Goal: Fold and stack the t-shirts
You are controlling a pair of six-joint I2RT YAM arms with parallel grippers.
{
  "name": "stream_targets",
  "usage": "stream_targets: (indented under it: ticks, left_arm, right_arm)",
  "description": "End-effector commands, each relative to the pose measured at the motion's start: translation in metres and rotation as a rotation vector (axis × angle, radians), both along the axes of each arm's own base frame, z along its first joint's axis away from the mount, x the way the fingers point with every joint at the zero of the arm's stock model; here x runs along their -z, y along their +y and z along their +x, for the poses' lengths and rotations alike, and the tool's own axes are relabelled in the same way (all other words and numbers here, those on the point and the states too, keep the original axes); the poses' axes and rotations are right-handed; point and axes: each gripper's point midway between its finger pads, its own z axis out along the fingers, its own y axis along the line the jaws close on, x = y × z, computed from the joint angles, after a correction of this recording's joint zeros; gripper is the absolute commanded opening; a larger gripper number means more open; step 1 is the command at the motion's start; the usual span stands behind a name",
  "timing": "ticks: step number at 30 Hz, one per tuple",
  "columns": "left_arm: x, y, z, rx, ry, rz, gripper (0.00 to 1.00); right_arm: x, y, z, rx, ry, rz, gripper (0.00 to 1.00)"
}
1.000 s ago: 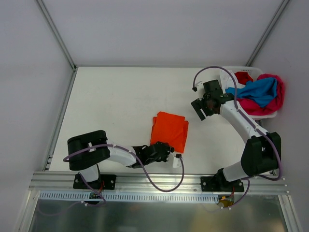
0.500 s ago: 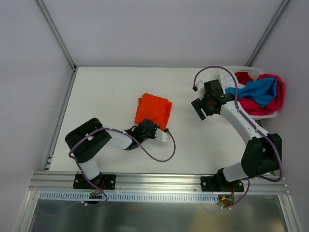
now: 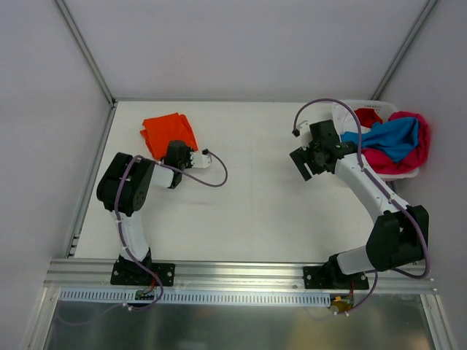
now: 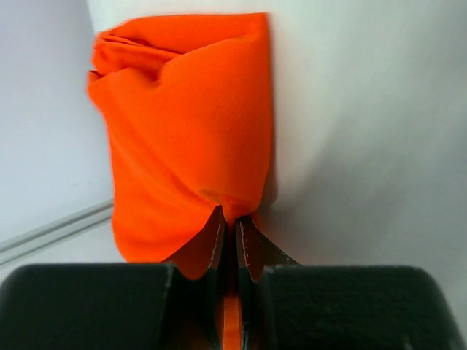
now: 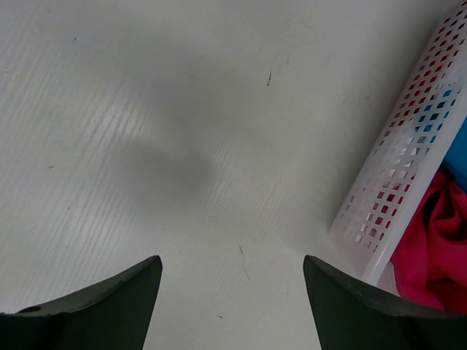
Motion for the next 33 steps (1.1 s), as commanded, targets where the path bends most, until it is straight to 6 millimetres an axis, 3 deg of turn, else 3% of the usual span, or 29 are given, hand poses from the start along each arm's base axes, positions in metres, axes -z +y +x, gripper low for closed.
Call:
stream_targets:
  ticks: [1, 5, 10, 11, 13, 14, 21, 29, 33]
  left_arm:
    - [0.003, 0.013, 0.018, 0.083, -0.057, 0.071, 0.00]
    - [0.021, 0.038, 0.031, 0.168, -0.091, 0.167, 0.00]
    - [0.021, 0.066, 0.036, 0.297, -0.144, 0.172, 0.00]
    - [0.017, 0.086, 0.037, 0.285, -0.150, 0.180, 0.00]
    - [0.014, 0.095, 0.041, 0.303, -0.154, 0.158, 0.00]
    - [0.008, 0.114, 0.045, 0.281, -0.161, 0.166, 0.00]
    - [0.007, 0.179, 0.044, 0.241, -0.162, 0.171, 0.00]
    - [0.022, 0.219, 0.056, 0.275, -0.214, 0.275, 0.00]
    - [0.012, 0.228, 0.076, 0.279, -0.245, 0.298, 0.00]
  right_arm:
    - [-0.014, -0.001, -0.001, 0.005, -0.038, 0.024, 0.83]
    - [-0.013, -0.001, -0.002, 0.008, -0.033, 0.020, 0.83]
    - [-0.013, -0.004, -0.001, 0.018, -0.035, 0.020, 0.83]
    - [-0.013, -0.005, -0.001, 0.019, -0.034, 0.020, 0.83]
    - [-0.011, -0.005, -0.001, 0.021, -0.027, 0.019, 0.83]
    - [-0.010, -0.007, -0.001, 0.024, -0.025, 0.018, 0.83]
    - [-0.007, -0.007, 0.001, 0.026, -0.014, 0.015, 0.83]
    - [-0.006, -0.009, 0.002, 0.033, -0.014, 0.006, 0.83]
    - [-0.003, -0.011, 0.002, 0.041, -0.004, -0.005, 0.83]
